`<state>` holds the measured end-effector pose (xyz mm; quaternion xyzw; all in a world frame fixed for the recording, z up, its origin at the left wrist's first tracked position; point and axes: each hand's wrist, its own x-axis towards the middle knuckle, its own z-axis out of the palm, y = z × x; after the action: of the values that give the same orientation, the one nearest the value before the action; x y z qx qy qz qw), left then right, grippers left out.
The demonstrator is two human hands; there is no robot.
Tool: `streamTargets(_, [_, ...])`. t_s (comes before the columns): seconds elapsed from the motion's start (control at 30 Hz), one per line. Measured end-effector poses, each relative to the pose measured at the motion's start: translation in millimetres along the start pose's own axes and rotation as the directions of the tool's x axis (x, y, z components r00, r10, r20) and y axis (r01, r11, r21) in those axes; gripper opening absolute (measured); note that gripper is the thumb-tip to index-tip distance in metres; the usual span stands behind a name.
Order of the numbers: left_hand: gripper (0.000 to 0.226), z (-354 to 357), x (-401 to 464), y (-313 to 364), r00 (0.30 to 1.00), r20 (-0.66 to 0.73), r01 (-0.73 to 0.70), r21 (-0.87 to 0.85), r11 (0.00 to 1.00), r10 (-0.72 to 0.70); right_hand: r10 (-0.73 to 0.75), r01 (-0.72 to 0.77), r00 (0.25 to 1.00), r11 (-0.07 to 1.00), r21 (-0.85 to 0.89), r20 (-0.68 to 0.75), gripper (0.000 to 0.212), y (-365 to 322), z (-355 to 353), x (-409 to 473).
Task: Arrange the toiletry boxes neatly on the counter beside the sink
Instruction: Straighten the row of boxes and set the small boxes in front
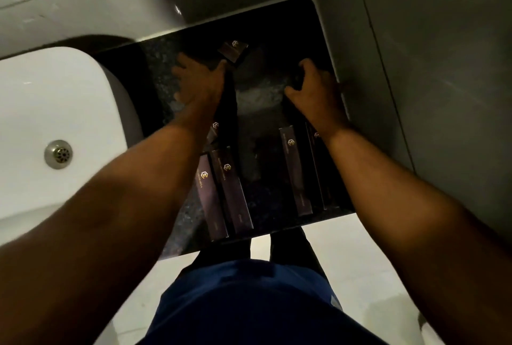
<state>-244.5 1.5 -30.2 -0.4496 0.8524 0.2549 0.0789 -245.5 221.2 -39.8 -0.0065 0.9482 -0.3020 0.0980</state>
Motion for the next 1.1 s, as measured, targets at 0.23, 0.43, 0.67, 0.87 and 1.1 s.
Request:
streamTargets(0.23, [0.039, 7, -6, -13, 0.887, 0.098, -0.445, -0.068, 0.893, 0.450, 0.025, -0.024, 0.999, 0.999, -0.035, 0.045, 0.023, 17, -7, -8])
streamTargets(0.43, [0.034, 47, -84, -8, 0.692, 0.199, -0.602, -0.371, 0.707, 0.694, 0.049, -0.047, 0.996, 0.999, -0.024, 0.074, 0.021, 29, -13, -23])
streamTargets(0.67, [0.067, 50, -85, -18, 0.660, 0.196, -0.636, -0.369, 0.678, 0.725, 0.063, -0.083, 0.988, 0.987, 0.140, 0.144, 0.051, 32, -16, -28])
streamTargets(0.87, [0.060, -12, -52, -77, 0.729, 0.103, -0.667, -0.112, 0.736, 0.676, -0.206, 0.213, 0.935, 0.977, -0.009, -0.287, 0.021, 4, -29, -35])
streamTargets(1.1, [0.070, -33, -31, -121, 0.807, 0.206, -0.530, -0.158, 0.833, 0.553, -0.192, 0.202, 0.974, 0.976, -0.079, 0.123, 0.051, -99, 38, 63])
